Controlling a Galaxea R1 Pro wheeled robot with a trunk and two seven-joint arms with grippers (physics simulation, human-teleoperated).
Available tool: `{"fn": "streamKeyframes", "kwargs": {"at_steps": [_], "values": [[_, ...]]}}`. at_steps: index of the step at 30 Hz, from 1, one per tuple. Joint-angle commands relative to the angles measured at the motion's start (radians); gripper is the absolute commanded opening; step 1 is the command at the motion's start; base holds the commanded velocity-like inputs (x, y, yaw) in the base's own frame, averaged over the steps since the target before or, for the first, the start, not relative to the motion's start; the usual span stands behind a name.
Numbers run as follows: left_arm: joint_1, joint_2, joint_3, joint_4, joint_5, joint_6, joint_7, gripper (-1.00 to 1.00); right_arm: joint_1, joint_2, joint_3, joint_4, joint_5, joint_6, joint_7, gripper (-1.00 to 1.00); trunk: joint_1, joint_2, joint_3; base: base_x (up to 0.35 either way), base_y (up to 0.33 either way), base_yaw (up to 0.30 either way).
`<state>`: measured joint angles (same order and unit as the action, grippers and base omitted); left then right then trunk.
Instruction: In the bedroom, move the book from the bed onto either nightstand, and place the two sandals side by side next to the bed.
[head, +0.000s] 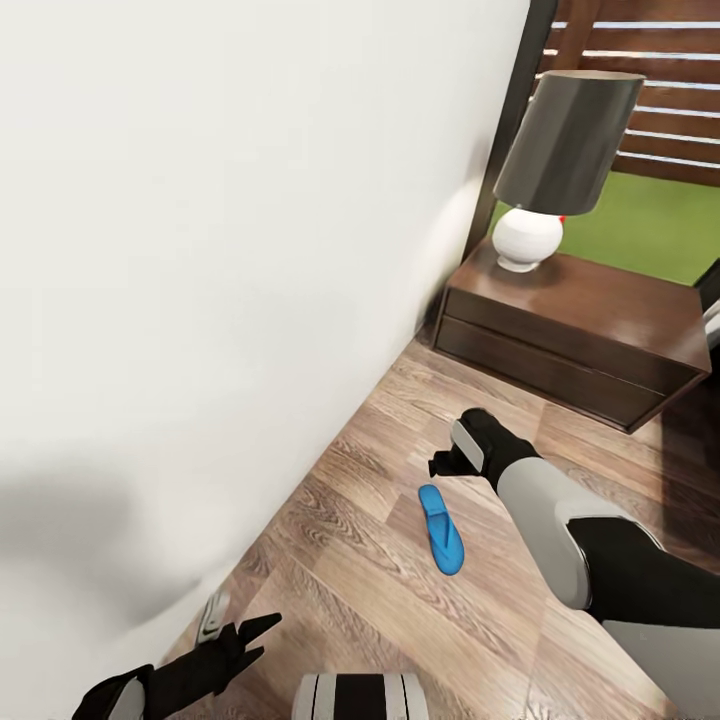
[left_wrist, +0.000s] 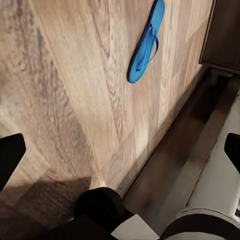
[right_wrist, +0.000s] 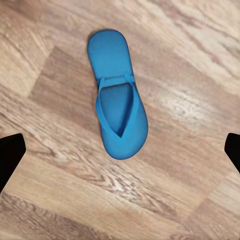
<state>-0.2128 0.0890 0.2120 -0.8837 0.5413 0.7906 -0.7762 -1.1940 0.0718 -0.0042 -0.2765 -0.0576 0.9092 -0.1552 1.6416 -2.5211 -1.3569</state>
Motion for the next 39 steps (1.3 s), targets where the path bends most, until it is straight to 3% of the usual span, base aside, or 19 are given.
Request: {"fn": "streamKeyframes", "kwargs": {"at_steps": [1, 39], "values": [[0.0, 0.0, 0.001, -0.001, 0.002, 0.005, -0.002, 1.0, -0.002, 0.0, 0.0, -0.001, -0.007, 0.003, -0.007, 1.0, 0.0, -0.001, -0.005, 0.0, 0.0, 0.0], [0.0, 0.0, 0.008, -0.014, 0.005, 0.009, -0.007, 1.0, -0.08, 0.0, 0.0, -0.001, -0.007, 0.01, -0.006, 1.0, 0.017, -0.009, -0.152, 0.0, 0.0, 0.0]]}}
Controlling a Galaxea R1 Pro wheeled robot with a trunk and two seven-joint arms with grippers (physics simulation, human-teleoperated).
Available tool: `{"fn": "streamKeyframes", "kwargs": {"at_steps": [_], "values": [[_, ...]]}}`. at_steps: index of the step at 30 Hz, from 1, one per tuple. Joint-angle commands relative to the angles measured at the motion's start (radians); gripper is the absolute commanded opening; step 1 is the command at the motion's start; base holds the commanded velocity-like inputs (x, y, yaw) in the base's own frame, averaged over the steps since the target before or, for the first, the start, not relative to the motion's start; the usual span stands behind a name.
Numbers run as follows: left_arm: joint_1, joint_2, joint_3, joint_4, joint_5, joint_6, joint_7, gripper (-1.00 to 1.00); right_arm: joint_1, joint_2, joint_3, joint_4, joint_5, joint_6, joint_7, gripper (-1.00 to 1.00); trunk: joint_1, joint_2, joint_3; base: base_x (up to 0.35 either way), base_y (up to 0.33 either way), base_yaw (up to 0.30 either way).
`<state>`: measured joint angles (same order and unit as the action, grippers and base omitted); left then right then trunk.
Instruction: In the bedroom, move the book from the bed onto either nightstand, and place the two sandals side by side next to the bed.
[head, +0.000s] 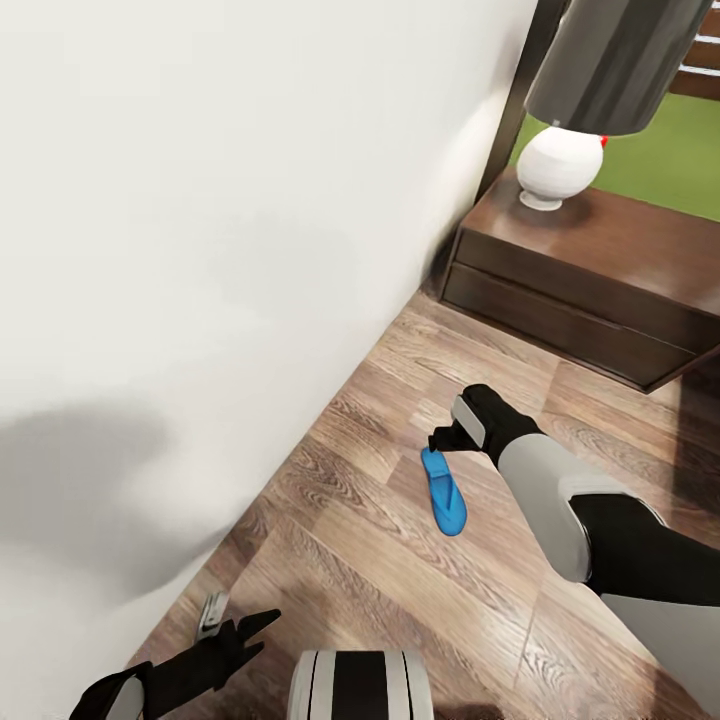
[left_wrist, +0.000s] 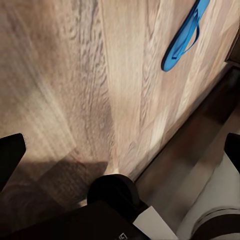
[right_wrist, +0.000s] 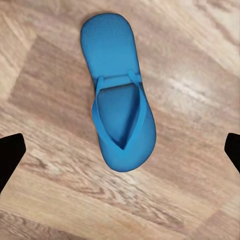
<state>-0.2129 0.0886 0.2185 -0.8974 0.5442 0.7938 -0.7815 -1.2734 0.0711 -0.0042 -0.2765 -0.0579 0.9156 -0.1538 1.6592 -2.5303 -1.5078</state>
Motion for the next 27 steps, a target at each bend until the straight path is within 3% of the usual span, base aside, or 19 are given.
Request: {"fn": "streamKeyframes", "kwargs": {"at_steps": [1, 17, 27], "values": [[0.0, 0.0, 0.001, 0.0, 0.002, 0.005, -0.002, 1.0, -0.005, 0.0, 0.0, -0.001, -0.006, 0.003, -0.007, 1.0, 0.0, 0.0, -0.005, 0.0, 0.0, 0.0], [0.0, 0.005, 0.043, -0.001, 0.002, 0.007, -0.042, 1.0, -0.062, 0.001, 0.0, -0.001, -0.005, -0.001, -0.007, 1.0, 0.007, -0.004, -0.066, 0.0, 0.0, 0.0], [0.0, 0.014, 0.049, -0.001, 0.0, 0.006, -0.102, 1.0, -0.084, 0.001, 0.0, -0.001, -0.003, 0.0, -0.007, 1.0, 0.012, -0.007, -0.105, 0.0, 0.0, 0.0]]}}
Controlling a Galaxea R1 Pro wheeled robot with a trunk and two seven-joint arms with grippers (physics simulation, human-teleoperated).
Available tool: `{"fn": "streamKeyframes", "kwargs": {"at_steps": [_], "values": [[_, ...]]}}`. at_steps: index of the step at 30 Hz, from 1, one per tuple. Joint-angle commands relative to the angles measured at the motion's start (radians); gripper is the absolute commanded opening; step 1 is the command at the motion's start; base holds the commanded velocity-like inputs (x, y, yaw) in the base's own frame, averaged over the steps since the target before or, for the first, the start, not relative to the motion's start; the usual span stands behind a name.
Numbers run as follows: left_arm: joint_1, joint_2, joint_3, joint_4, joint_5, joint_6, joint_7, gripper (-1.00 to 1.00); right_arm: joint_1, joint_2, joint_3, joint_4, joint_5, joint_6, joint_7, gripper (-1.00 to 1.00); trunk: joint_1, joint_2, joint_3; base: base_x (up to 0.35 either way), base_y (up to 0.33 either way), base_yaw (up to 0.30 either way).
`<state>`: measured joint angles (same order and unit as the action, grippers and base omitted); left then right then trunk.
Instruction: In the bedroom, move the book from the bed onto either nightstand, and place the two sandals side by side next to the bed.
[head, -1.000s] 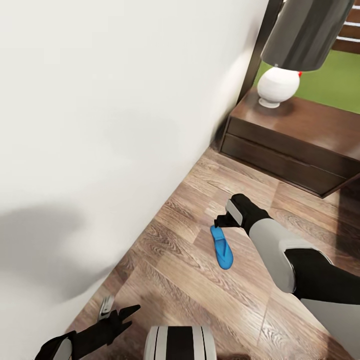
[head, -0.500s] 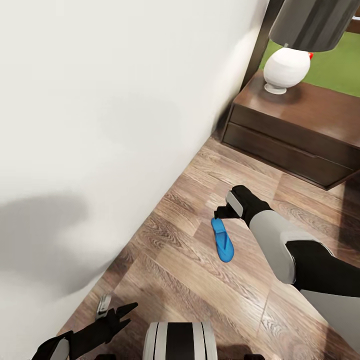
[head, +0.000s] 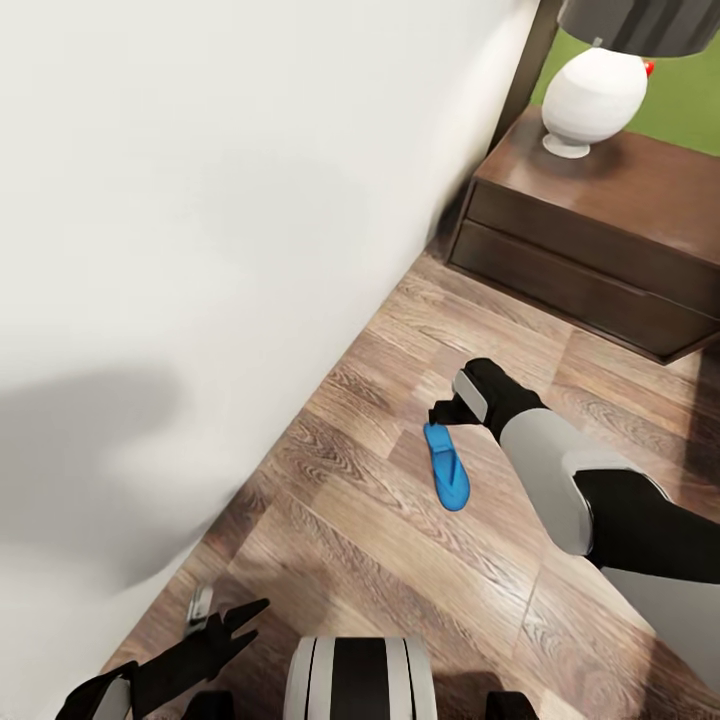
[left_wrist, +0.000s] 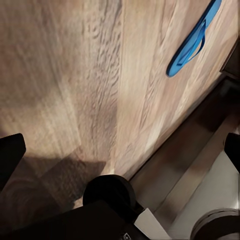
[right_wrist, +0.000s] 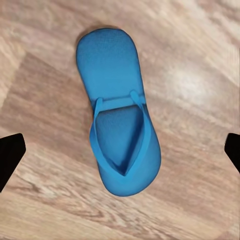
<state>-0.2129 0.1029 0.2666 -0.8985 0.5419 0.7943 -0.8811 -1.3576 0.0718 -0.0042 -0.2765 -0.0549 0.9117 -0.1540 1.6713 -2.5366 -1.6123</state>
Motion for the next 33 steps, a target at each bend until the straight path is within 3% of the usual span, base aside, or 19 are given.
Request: {"fn": "streamKeyframes", "kwargs": {"at_steps": [1, 10, 23, 33], "values": [[0.0, 0.001, 0.001, 0.0, 0.002, 0.005, -0.009, 1.0, -0.001, 0.0, 0.0, -0.001, -0.006, 0.003, -0.007, 1.0, 0.0, 0.0, -0.005, 0.0, 0.0, 0.0], [0.0, 0.003, 0.003, 0.0, 0.0, 0.005, -0.042, 1.0, -0.005, 0.0, 0.0, -0.001, -0.005, 0.006, -0.008, 1.0, 0.004, -0.003, -0.039, 0.0, 0.0, 0.0], [0.0, 0.023, 0.004, 0.0, 0.002, 0.004, -0.058, 1.0, -0.01, 0.001, 0.0, -0.001, -0.003, 0.007, -0.009, 1.0, 0.004, -0.003, -0.039, 0.0, 0.0, 0.0], [0.0, 0.038, 0.005, 0.001, 0.0, 0.001, -0.139, 1.0, -0.011, 0.002, 0.0, -0.001, -0.003, 0.007, -0.009, 1.0, 0.004, -0.003, -0.039, 0.0, 0.0, 0.0]]}}
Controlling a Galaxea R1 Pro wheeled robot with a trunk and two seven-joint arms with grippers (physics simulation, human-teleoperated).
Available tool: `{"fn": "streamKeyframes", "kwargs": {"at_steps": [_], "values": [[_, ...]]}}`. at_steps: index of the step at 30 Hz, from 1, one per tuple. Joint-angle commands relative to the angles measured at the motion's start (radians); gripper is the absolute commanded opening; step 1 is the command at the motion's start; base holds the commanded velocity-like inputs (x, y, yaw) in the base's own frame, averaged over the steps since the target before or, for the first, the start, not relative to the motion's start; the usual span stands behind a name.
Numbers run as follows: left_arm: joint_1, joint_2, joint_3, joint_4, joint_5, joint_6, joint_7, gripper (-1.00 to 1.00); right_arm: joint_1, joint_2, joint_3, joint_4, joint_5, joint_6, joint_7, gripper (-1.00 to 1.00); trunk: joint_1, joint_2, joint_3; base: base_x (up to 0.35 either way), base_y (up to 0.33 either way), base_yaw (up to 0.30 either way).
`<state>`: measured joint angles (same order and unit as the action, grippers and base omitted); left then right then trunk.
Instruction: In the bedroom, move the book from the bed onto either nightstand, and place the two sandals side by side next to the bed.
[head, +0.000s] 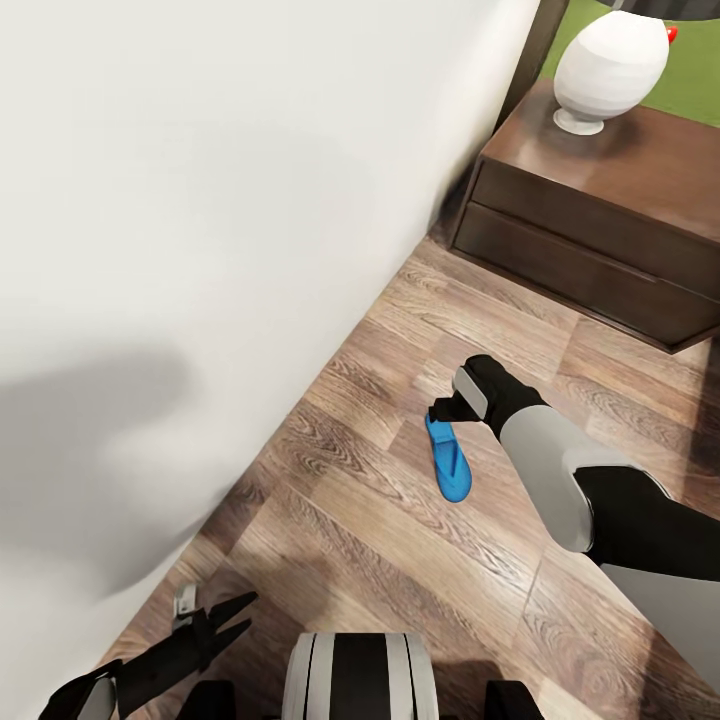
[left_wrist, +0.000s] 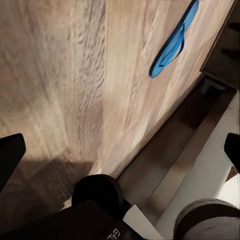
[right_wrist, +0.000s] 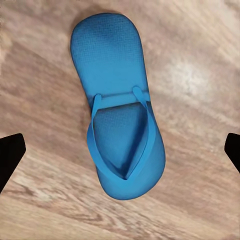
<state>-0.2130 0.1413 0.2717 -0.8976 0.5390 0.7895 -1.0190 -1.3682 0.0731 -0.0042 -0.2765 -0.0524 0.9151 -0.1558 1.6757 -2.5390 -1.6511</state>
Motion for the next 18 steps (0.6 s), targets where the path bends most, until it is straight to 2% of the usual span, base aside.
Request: {"fn": "streamKeyframes", "kwargs": {"at_steps": [1, 9, 18], "values": [[0.0, 0.001, 0.001, 0.0, 0.003, 0.005, -0.012, 1.0, 0.0, 0.0, 0.0, -0.001, -0.006, 0.003, -0.007, 1.0, 0.0, 0.0, -0.001, 0.0, 0.0, 0.0], [0.0, 0.003, 0.006, 0.0, 0.001, 0.002, -0.081, 1.0, 0.0, 0.001, 0.0, -0.001, -0.006, 0.001, -0.007, 1.0, 0.0, 0.0, -0.001, 0.0, 0.0, 0.0], [0.0, 0.009, 0.007, 0.0, 0.001, 0.001, -0.097, 1.0, 0.0, 0.001, 0.001, -0.001, -0.006, 0.001, -0.007, 1.0, 0.0, 0.0, -0.001, 0.0, 0.0, 0.0]]}}
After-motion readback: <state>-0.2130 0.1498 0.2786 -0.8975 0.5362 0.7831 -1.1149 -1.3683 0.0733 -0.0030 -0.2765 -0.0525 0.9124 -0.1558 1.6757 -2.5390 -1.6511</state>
